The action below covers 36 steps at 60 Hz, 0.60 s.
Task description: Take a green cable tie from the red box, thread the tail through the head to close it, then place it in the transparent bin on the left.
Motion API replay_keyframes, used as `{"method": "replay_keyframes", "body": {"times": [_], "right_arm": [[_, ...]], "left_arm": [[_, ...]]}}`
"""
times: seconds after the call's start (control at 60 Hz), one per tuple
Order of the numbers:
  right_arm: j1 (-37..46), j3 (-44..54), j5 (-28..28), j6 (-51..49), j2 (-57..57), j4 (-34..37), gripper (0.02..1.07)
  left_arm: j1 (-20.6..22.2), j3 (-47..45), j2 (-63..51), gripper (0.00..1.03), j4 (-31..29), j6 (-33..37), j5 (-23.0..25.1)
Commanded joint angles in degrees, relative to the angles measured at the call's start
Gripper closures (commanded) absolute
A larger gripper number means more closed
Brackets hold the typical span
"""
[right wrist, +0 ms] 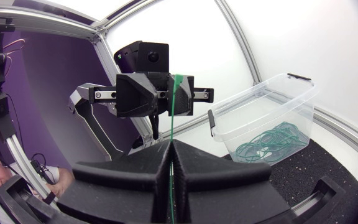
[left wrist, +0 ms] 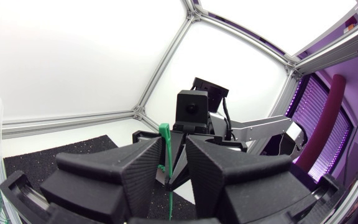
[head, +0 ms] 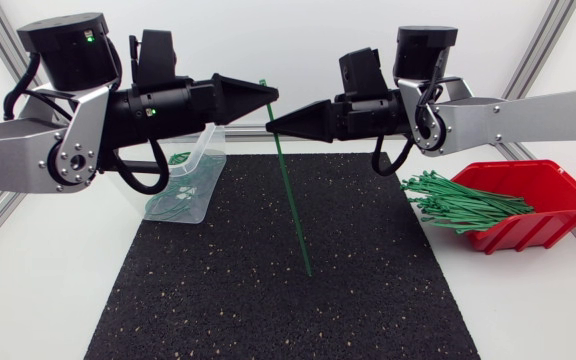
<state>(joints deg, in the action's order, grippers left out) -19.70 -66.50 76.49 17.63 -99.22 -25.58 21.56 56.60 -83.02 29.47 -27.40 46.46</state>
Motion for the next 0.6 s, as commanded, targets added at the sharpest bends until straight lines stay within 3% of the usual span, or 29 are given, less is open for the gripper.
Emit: {"method": "replay_keyframes", "body": {"times": [0.0, 0.583], "right_arm": [[0.72, 1.11, 0.33, 1.53, 1.66, -1.14, 1.01], [0.98, 1.72, 0.42, 2.15, 1.84, -2.37, 1.01]], "left_arm": [[0.41, 0.18, 0.05, 0.75, 0.85, -1.43, 0.39], [0.50, 0.00, -0.30, 0.86, 0.85, -1.34, 0.21]]}}
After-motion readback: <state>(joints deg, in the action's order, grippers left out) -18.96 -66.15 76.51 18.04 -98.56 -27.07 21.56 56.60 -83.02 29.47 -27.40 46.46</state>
